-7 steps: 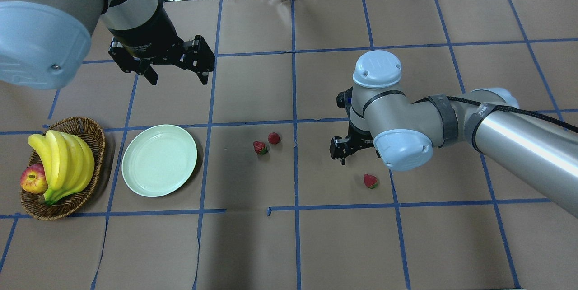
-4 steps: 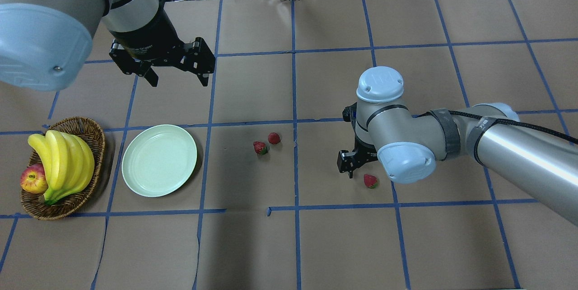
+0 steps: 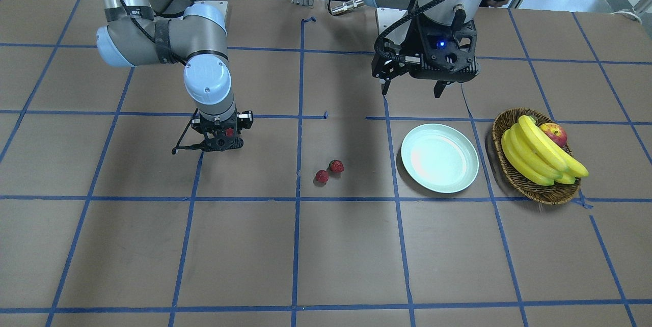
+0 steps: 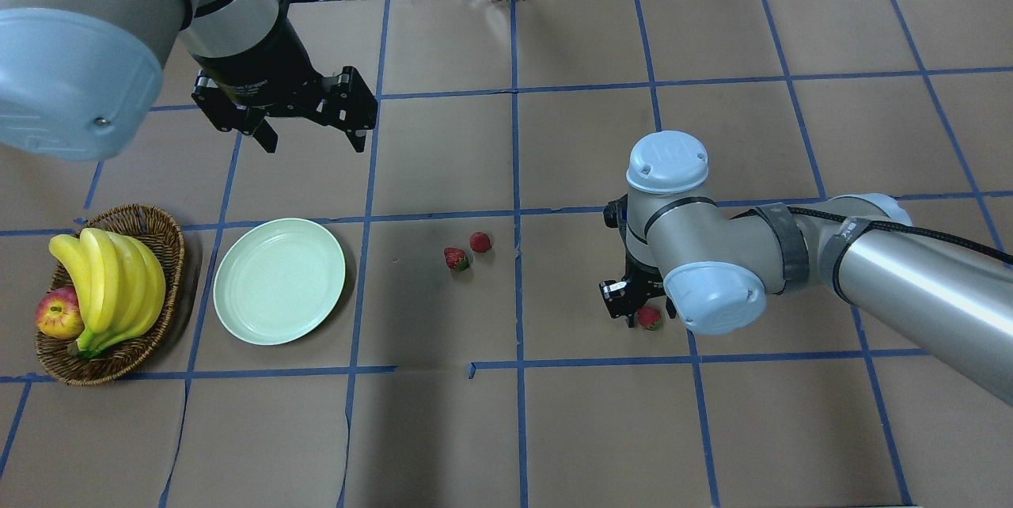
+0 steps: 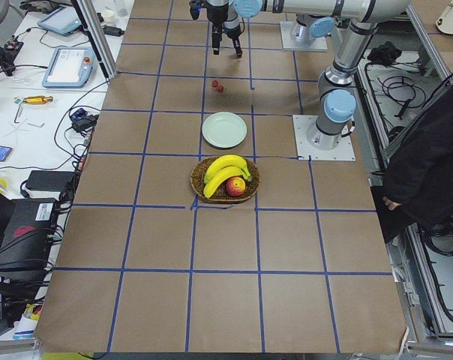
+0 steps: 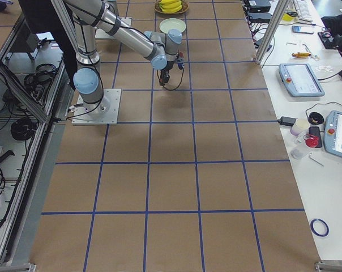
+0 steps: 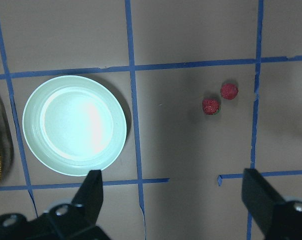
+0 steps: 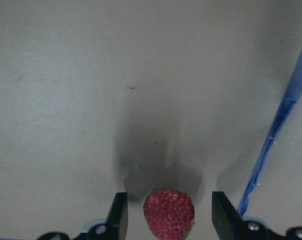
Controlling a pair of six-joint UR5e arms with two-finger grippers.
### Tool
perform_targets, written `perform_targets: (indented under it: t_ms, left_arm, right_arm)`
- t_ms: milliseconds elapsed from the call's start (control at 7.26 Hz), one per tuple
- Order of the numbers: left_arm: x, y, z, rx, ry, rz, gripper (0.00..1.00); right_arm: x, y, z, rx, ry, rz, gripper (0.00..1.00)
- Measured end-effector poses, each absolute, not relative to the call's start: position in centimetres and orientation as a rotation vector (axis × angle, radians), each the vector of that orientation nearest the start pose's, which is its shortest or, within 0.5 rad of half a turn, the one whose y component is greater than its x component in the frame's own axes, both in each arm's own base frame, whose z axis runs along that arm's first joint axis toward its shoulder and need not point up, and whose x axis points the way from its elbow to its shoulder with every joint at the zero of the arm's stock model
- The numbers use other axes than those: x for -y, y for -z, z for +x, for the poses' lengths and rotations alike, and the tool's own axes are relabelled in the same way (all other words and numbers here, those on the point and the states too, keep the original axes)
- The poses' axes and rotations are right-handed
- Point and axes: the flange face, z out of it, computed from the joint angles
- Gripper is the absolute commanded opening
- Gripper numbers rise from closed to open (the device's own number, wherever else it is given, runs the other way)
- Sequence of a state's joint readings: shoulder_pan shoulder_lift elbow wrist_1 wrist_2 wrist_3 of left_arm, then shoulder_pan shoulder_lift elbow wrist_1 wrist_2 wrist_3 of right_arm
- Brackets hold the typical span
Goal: Collect all strawberries into plate
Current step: 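Close the right gripper on the last strawberry and lift it, then carry the strawberry and set it beside the other two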
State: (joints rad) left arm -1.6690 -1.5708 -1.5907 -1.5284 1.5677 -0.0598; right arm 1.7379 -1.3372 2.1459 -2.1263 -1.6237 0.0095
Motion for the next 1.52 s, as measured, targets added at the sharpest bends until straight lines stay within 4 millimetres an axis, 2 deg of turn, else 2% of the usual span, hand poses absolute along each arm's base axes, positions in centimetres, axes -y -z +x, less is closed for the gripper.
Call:
perform_targets:
  t_ms: [138,413,689,827,965,1103,1378,1516]
  left_arm:
    - [47.9,-48.2,-18.1,-3.146,0.034,0.060,1.00]
    - [47.9,-48.1,-18.1,-3.146,0.032,0.060,1.00]
    - [47.9,-48.1,-18.1,-3.146,0.033,0.061,1.00]
    - [47.9,-48.2,-18.1,-3.146,0.035,0.062,1.00]
    - [47.9,-48.2,-18.1,-3.146,0.034,0.062,1.00]
    - [47.9,-48.2,-18.1,-3.146,0.034,0.063,1.00]
    - [47.9,-48.4,-17.9,-3.148,0.042,0.062,1.00]
    - [48.0,-48.6,-17.8,-3.149,0.047,0.060,1.00]
  right_arm:
    - [41.1,-16.9,19.9,-3.180,-0.408,-0.265,0.23]
    - [41.0,-16.9,19.9,-3.181,-0.409,-0.272,0.00]
    - [41.3,-17.2,20.1,-3.179,-0.388,-0.259,0.00]
    - [42.1,-18.0,20.6,-3.170,-0.349,-0.248,0.00]
    - [43.0,-19.2,22.0,-3.151,-0.295,-0.222,0.00]
    - [43.4,-20.6,24.7,-3.126,-0.240,-0.180,0.00]
    - [42.9,-23.1,32.2,-3.061,-0.169,-0.058,0.00]
    - [42.8,-23.8,36.4,-3.028,-0.163,0.003,0.00]
